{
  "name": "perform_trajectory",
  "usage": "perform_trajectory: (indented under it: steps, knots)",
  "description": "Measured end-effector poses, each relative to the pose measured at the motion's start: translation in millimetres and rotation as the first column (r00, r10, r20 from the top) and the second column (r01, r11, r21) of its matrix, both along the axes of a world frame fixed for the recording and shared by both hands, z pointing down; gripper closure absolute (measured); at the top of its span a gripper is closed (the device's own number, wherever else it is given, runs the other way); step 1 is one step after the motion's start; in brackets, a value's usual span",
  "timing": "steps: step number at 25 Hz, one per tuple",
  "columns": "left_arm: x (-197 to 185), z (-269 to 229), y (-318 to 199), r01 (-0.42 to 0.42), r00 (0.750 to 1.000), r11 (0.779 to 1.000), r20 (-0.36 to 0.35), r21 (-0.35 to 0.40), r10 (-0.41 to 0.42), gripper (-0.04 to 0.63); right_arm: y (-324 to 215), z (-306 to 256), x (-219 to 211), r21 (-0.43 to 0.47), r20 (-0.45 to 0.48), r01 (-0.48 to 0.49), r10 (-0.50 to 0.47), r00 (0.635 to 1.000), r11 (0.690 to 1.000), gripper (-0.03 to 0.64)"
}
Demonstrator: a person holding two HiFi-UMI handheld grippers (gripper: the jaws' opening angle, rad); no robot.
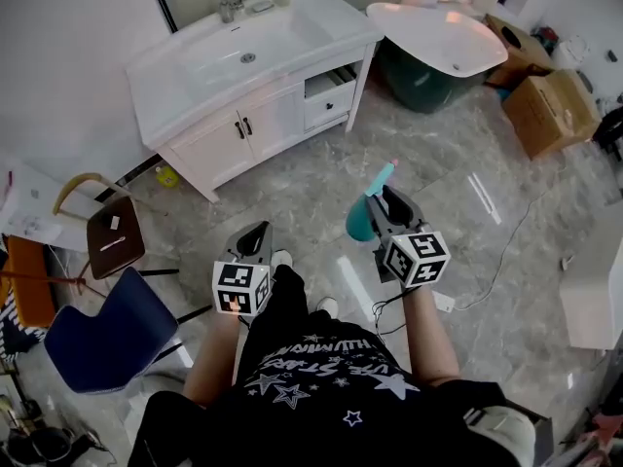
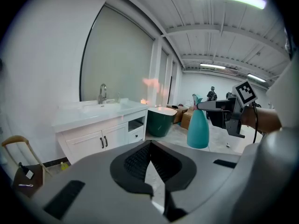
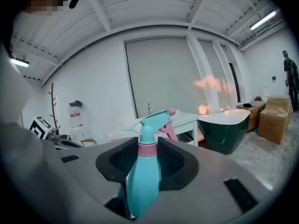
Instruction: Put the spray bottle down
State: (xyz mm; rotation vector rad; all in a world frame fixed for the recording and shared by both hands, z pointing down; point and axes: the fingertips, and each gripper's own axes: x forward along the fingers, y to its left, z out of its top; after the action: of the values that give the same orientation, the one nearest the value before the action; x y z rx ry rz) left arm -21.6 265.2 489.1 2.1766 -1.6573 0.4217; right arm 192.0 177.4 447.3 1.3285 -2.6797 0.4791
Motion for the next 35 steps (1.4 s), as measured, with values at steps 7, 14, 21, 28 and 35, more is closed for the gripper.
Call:
perform_trajectory:
  steps: [7, 14, 21, 28, 35]
  knots:
    - [-44, 3, -7, 0.064, 0.998, 0.998, -0.017, -0.014, -0.064, 0.58, -23, 3, -46, -0.002, -0.011, 0.045, -0.045, 0.999, 0.999, 0.477]
    - [-95, 13, -50, 0.053, 0.998, 0.998, -0.041, -0.016, -0.054, 0.58, -69, -9, -84, 0.02, -0.027, 0.011, -0.01, 1.0, 1.0, 0.477]
    - [-134, -3, -134, -0.028, 0.998, 0.998, -0.048, 0.048, 0.031, 0.58, -140, -35, -115, 0.088, -0.039, -0.073, 0.077, 0.996, 0.993, 0.477]
    - [-157, -6, -182, -0.097, 0.995, 0.994, -0.035, 0.047, 0.099, 0.58, -175, -26, -127, 0.045, -0.007, -0.174, 0.174, 0.985, 0.984, 0.477]
    - [-171, -3, -214, -0.091, 0.994, 0.995, -0.052, 0.046, 0.094, 0.58, -209, -23, -135, 0.057, -0.022, -0.185, 0.186, 0.982, 0.981, 0.476]
